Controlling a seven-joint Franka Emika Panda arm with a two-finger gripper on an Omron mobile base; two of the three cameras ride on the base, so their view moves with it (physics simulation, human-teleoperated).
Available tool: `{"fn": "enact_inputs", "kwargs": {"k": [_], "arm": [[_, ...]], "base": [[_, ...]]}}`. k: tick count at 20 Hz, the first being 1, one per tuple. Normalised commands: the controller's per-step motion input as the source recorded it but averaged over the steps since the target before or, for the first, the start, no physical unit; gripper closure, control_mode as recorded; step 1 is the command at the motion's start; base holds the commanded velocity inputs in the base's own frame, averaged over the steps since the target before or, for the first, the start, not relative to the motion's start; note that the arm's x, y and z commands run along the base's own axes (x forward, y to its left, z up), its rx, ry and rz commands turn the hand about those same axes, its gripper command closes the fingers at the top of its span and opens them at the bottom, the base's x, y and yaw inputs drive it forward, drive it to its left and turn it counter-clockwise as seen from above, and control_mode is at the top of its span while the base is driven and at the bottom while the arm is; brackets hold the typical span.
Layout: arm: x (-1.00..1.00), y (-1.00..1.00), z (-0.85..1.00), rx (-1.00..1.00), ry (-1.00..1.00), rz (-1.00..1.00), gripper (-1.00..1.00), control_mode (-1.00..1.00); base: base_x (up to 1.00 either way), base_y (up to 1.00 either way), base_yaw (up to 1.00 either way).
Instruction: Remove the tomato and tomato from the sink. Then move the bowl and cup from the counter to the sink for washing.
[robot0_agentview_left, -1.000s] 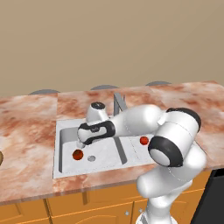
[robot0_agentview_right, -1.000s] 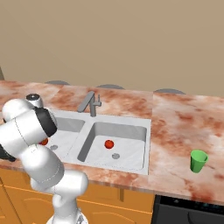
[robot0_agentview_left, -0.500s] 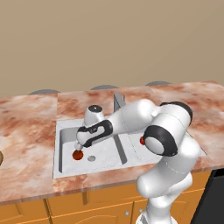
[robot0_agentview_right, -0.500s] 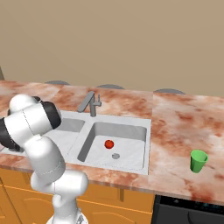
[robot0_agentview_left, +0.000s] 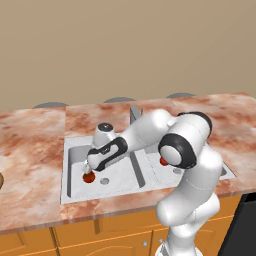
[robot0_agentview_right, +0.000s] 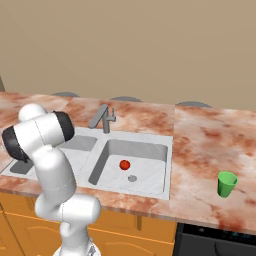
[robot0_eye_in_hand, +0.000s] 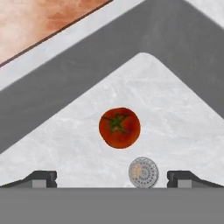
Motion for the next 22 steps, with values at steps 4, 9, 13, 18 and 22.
{"fn": "enact_inputs", "kwargs": {"k": [4,9,13,18,22], "arm": [[0.12,0.11,-0.14,-0.03,0.00,0.00,-1.00,-1.00],[0.08,0.08,-0.12,-0.03,0.00,0.00,-1.00,-1.00],[0.03,0.04,-0.10,0.00,0.00,0.00,-1.00,-1.00],[0.01,0.01,-0.11,0.00,0.00,0.00,-1.00,-1.00],[0.00,0.00,-0.12,-0.01,0.00,0.00,-1.00,-1.00]], "base": [[0.00,0.00,0.00],[0.00,0.00,0.00],[0.00,0.00,0.00],[0.00,0.00,0.00],[0.00,0.00,0.00]]}}
